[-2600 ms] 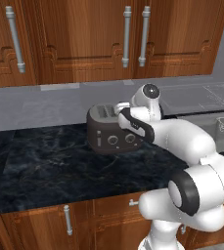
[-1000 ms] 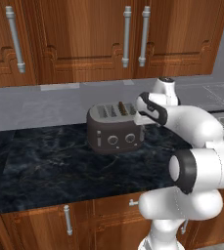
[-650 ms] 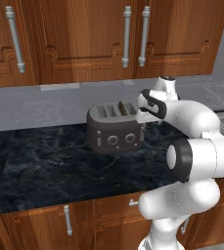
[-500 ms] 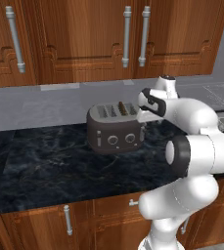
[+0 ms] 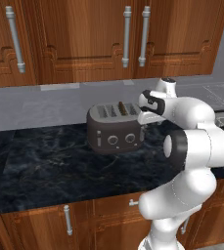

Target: Start the toaster. Once the lever pops up, take the bread to the plate on the dining counter.

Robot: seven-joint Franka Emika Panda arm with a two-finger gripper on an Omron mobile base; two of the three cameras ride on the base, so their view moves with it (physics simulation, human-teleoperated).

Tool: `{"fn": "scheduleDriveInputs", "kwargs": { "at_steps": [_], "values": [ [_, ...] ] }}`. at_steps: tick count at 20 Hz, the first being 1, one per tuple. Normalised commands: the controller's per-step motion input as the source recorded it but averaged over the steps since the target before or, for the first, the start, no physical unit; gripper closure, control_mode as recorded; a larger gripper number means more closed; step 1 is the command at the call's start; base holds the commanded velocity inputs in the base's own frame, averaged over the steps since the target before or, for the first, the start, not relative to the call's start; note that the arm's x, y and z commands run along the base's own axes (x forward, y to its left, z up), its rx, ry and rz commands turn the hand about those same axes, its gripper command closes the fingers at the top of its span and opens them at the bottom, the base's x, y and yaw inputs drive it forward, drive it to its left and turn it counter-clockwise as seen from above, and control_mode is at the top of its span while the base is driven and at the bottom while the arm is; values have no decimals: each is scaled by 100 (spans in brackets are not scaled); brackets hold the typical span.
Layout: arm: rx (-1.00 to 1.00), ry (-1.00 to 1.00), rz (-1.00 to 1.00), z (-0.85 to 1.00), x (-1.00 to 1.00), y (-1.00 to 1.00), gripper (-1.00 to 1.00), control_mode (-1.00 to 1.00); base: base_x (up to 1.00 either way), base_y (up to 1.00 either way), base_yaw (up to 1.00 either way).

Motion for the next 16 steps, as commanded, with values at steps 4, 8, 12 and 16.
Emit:
{"fn": "scheduleDriveInputs", "kwargs": {
  "at_steps": [4, 8, 12, 16],
  "values": [
    [0, 0, 0, -20, 3, 0, -100, -100, 0, 0, 0],
    [0, 0, 0, -12, 4, 0, -100, -100, 0, 0, 0],
    [0, 0, 0, -8, 4, 0, -100, -100, 0, 0, 0],
    [0, 0, 0, -4, 7, 0, -100, -100, 0, 0, 0]
  ]
}}
